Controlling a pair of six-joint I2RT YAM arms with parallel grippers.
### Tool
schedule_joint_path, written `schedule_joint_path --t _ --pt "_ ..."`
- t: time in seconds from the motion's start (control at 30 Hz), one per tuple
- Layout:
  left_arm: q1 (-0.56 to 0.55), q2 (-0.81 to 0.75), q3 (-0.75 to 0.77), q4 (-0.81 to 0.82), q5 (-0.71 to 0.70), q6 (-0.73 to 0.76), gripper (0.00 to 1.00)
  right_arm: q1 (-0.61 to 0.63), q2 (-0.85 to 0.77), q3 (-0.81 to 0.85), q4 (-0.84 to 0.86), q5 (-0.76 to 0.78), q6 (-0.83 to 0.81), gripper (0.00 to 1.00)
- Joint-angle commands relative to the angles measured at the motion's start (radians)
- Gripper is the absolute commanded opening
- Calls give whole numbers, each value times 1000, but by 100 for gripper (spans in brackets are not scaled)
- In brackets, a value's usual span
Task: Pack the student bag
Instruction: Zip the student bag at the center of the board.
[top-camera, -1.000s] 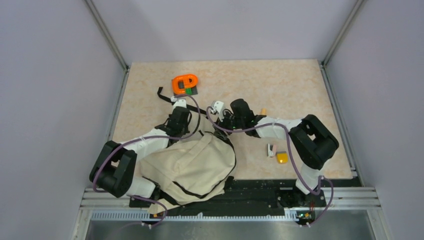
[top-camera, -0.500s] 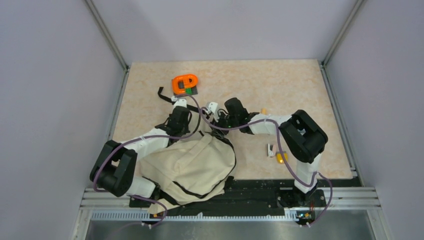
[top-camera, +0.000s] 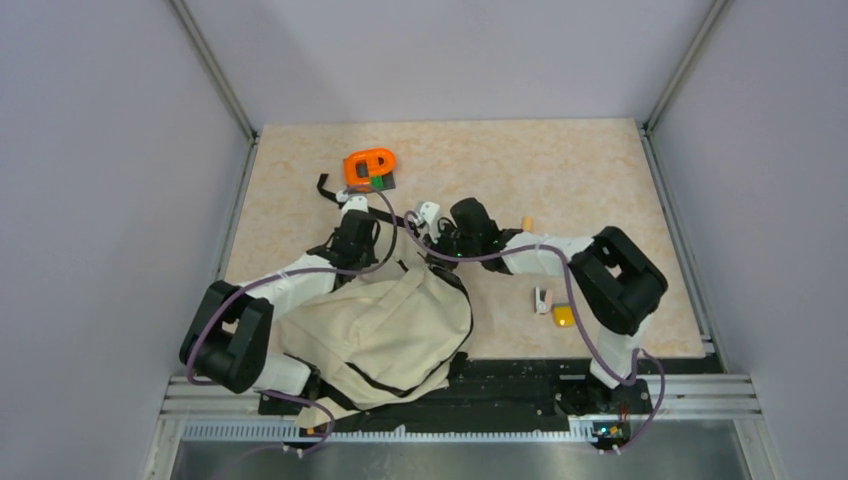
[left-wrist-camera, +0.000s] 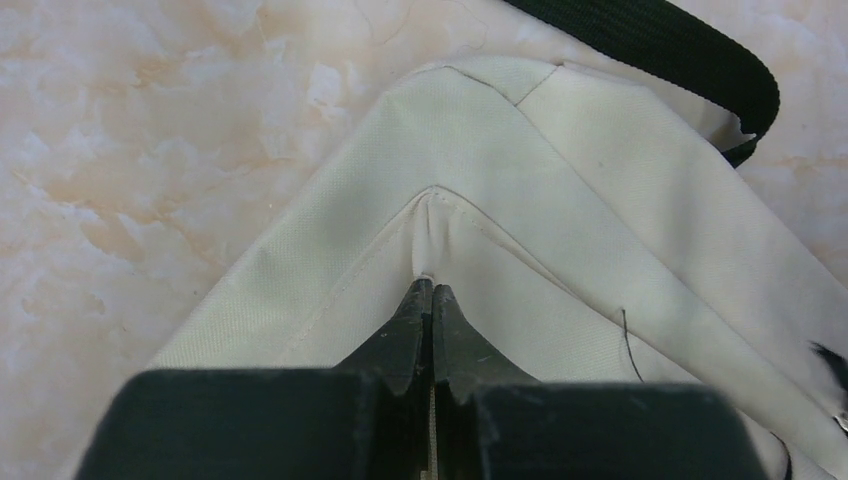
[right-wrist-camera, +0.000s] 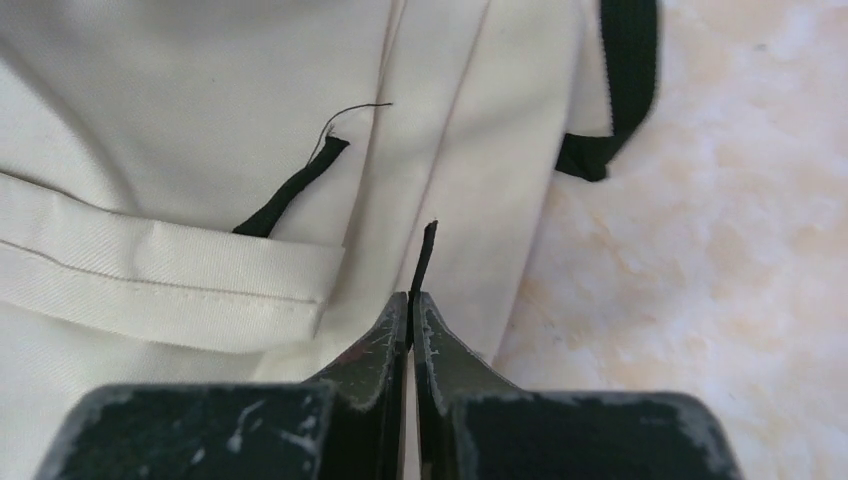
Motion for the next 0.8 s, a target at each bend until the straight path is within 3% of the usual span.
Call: schedule_joint_path --t 0.0,0.17,0.37,0.53,0.77 --pt "48 -19 24 26 25 -69 0 1 -191 -84 133 163 74 0" --pt "95 -43 -1 37 50 -114 0 3 -344 -227 178 288 112 0" --pt "136 -58 -19 54 89 -144 0 4 -483 -329 187 276 150 0" --pt "138 -76 -38 84 136 -140 0 3 -499 -333 170 235 146 0" --pt "138 -87 -46 99 173 -122 0 3 -327 -181 95 46 17 43"
